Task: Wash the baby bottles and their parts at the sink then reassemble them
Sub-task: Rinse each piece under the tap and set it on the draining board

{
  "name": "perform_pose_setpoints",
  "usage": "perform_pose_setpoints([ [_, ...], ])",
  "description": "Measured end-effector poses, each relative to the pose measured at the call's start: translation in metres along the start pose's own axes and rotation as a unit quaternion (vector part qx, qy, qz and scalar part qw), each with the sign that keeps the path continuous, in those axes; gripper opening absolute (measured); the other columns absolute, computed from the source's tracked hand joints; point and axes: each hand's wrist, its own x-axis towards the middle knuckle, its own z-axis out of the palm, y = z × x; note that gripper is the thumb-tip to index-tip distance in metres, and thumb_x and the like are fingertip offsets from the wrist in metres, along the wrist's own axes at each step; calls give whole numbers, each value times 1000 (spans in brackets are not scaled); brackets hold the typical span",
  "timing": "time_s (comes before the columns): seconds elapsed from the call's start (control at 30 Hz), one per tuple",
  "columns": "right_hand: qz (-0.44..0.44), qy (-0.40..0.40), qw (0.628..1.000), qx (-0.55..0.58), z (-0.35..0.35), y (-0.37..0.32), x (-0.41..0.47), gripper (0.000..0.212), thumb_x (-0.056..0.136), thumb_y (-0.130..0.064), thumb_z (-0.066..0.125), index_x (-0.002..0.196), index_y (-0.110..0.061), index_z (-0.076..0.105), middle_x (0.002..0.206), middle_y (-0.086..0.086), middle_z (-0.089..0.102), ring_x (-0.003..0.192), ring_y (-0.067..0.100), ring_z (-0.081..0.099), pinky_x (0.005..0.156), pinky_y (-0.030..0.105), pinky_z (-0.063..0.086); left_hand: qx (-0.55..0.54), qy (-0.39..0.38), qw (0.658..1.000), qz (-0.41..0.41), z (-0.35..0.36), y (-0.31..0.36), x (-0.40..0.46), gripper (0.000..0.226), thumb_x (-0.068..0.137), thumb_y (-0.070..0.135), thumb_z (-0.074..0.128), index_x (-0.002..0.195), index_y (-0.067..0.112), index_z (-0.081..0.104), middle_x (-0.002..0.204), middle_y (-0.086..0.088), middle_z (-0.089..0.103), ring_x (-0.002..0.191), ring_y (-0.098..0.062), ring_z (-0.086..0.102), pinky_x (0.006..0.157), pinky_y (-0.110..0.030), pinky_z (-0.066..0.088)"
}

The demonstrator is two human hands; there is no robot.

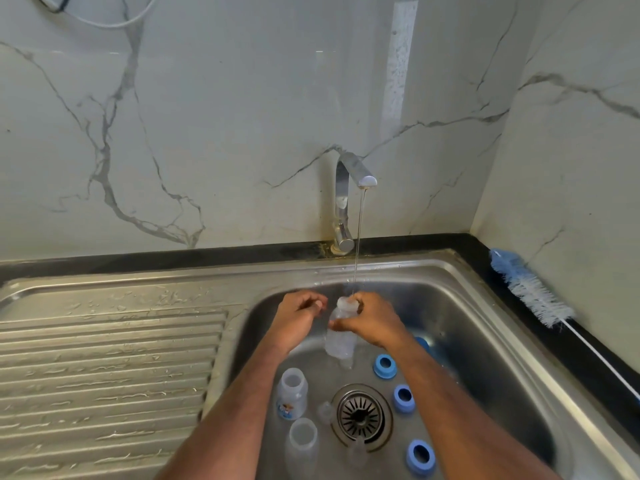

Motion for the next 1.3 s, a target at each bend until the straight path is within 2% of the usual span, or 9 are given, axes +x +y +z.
perform_pose_setpoints([
  [0.07, -2, 50, 998, -36, -2, 1, -2, 52, 76, -34, 86, 120, -23, 59, 104, -8, 60, 97, 12, 60, 81, 25, 48, 34, -5, 999, 7, 1, -4, 3, 20, 93, 4, 60, 94, 16, 76, 87, -1, 75, 81, -11, 67, 72, -26, 48],
  [0.17, 6, -24, 999, -33, 0, 0, -2, 47, 75, -31, 87, 114, -24, 63, 104, -8, 64, 97, 13, 62, 87, 30, 52, 78, -24, 997, 18, 3, -7, 5, 20, 92, 5, 62, 89, 19, 76, 83, 2, 74, 82, -15, 68, 82, -35, 54],
  [0.33, 1, -8, 996, -87, -1, 2, -1, 46, 74, -30, 88, 111, -26, 62, 99, -10, 61, 95, 11, 61, 87, 29, 51, 105, -45, 993, 17, 7, -6, 4, 15, 95, 8, 61, 94, 15, 75, 80, 3, 73, 75, -9, 66, 66, -19, 47],
  [0.67, 54, 13, 990, -130, 2, 9, 2, 58, 70, -46, 88, 116, -20, 63, 109, 1, 70, 96, 17, 64, 84, 34, 55, 120, -70, 990, 9, 9, -6, 3, 14, 94, 10, 61, 97, 15, 74, 80, -1, 74, 73, -7, 65, 64, -18, 44],
  [0.87, 76, -39, 991, -103, 0, 9, 3, 61, 65, -58, 86, 106, -16, 68, 97, -1, 71, 89, 16, 67, 87, 37, 58, 124, -77, 989, 8, 10, -3, 0, 18, 94, 7, 59, 99, 14, 75, 87, -1, 75, 72, -1, 65, 57, -7, 42],
  [0.93, 57, -22, 991, -121, -2, 11, 4, 56, 67, -49, 88, 109, -20, 65, 100, -5, 69, 92, 15, 66, 85, 34, 56, 120, -72, 990, 3, 11, -3, 1, 19, 94, 6, 58, 98, 15, 75, 85, -1, 74, 74, -7, 66, 54, -9, 40],
  [1.07, 64, -121, 979, -150, 0, 15, 4, 53, 67, -39, 91, 110, -18, 69, 101, -3, 71, 93, 15, 66, 90, 37, 56, 115, -76, 990, -1, 11, -3, 0, 19, 95, 7, 57, 103, 14, 73, 91, -5, 75, 84, -14, 69, 56, -11, 40],
  [1.17, 49, -43, 986, -156, 2, 14, 3, 58, 65, -42, 92, 112, -25, 63, 104, -5, 69, 94, 15, 65, 87, 37, 56, 114, -80, 990, -1, 12, -3, 0, 18, 95, 9, 58, 103, 15, 73, 91, -4, 75, 86, -15, 70, 59, -13, 43],
  [1.3, 45, -28, 988, -148, 2, 10, 2, 58, 65, -45, 91, 112, -22, 65, 98, -7, 68, 89, 13, 65, 81, 31, 55, 109, -83, 991, -5, 11, -4, 2, 17, 95, 9, 58, 103, 14, 72, 91, -2, 75, 88, -16, 71, 66, -21, 51],
])
